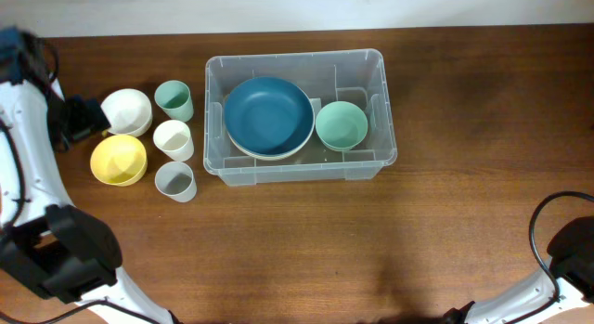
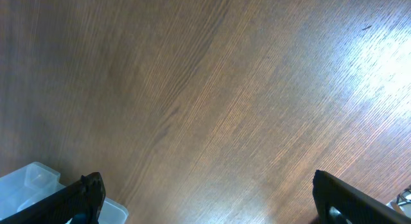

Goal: Pack container
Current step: 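Move the left gripper back to the yellow bowl, then close the left gripper on the yellow bowl's rim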

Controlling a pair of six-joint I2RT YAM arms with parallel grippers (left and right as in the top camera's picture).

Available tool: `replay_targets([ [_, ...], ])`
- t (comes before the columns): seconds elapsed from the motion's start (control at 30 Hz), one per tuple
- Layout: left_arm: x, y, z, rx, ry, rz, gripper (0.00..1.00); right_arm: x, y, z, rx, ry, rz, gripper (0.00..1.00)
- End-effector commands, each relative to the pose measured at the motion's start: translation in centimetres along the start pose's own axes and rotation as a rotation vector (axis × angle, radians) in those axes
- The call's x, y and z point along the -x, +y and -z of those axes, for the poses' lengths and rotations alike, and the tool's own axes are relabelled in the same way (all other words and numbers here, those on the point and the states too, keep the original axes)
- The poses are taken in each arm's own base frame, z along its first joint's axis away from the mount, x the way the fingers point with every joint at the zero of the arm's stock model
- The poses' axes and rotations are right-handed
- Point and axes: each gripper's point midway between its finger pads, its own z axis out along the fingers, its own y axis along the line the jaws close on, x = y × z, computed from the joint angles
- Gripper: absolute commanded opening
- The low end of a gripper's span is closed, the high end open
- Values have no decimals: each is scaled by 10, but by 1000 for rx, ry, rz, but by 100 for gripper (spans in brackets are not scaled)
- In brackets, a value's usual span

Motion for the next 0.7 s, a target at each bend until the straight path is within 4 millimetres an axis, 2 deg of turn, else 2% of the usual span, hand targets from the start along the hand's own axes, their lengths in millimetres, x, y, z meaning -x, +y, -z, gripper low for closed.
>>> replay_targets([
  [0.0,-18,-7,-29,-107,82,41,99,-1,-1,3,-7,-7,9,99],
  [0.13,-29,-9,-70,-102,111,43,99,-1,-1,3,-7,-7,9,99],
  [0.27,-34,-10,-96,-101,110,53,99,-1,-1,3,-7,-7,9,99],
  [0.43,-35,-7,-111,-100,97,90,99,-1,-1,3,-7,-7,9,99],
  [0.67,-33,15,-122,-92,91,175,99,-1,-1,3,-6,-8,9,99],
])
